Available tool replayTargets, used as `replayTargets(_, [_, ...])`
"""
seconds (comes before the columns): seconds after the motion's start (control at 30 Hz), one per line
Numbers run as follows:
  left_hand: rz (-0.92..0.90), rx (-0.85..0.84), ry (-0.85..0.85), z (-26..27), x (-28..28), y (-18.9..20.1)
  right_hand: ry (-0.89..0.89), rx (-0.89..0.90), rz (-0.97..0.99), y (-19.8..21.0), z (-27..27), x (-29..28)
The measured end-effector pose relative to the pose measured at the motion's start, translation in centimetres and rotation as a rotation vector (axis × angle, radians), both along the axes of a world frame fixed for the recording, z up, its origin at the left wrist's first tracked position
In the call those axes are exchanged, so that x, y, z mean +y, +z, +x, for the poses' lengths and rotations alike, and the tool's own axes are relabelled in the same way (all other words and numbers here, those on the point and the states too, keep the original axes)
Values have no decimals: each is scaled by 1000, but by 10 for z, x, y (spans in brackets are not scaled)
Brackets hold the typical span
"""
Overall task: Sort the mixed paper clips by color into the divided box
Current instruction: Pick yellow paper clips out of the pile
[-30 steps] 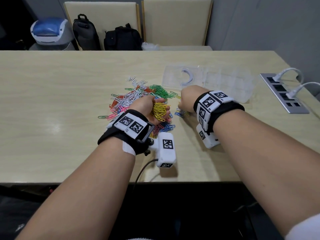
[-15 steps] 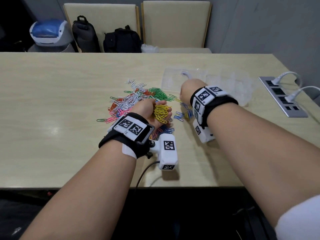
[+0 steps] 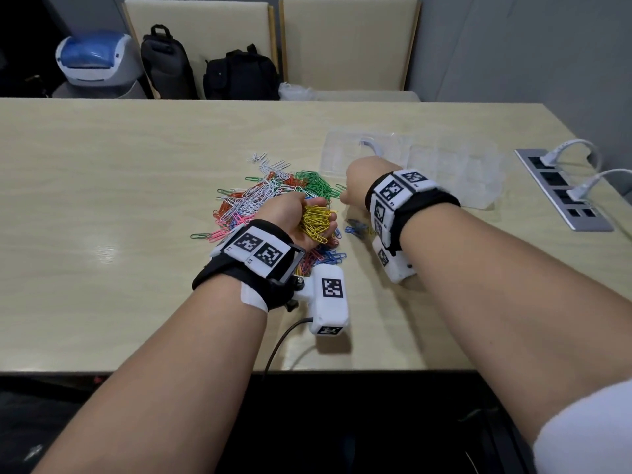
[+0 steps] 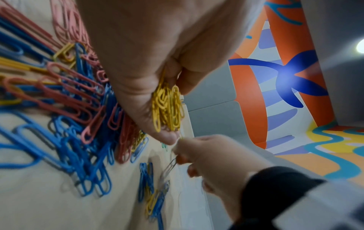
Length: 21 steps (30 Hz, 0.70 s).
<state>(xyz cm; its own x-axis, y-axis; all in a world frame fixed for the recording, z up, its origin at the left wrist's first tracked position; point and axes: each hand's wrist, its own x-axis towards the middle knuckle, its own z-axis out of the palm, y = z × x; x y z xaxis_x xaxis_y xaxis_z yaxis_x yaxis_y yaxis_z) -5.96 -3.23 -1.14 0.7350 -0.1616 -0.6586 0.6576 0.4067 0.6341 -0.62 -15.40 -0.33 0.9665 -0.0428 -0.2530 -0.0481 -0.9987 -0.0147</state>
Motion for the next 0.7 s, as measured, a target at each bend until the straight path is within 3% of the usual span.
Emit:
replayTargets(0.17, [-34, 16, 24, 3, -7, -4, 108, -28, 149, 37, -13, 6])
replayTargets(0.3, [-68, 23, 28, 3, -12, -6, 141, 91, 51, 47, -19, 2])
replayTargets(0.43, [-48, 5, 20, 0, -10, -6, 10, 99, -158, 15, 5, -17])
replayTargets(0.5, [-46, 0, 18, -3, -8, -6, -71, 175, -249, -24, 33, -34])
replayTargets(0.6, [-39, 1, 20, -5, -5, -6, -119, 252, -217, -94, 94, -60])
replayTargets(0.7, [-18, -3, 12, -9, -4, -6, -151, 309, -153, -67, 63, -36])
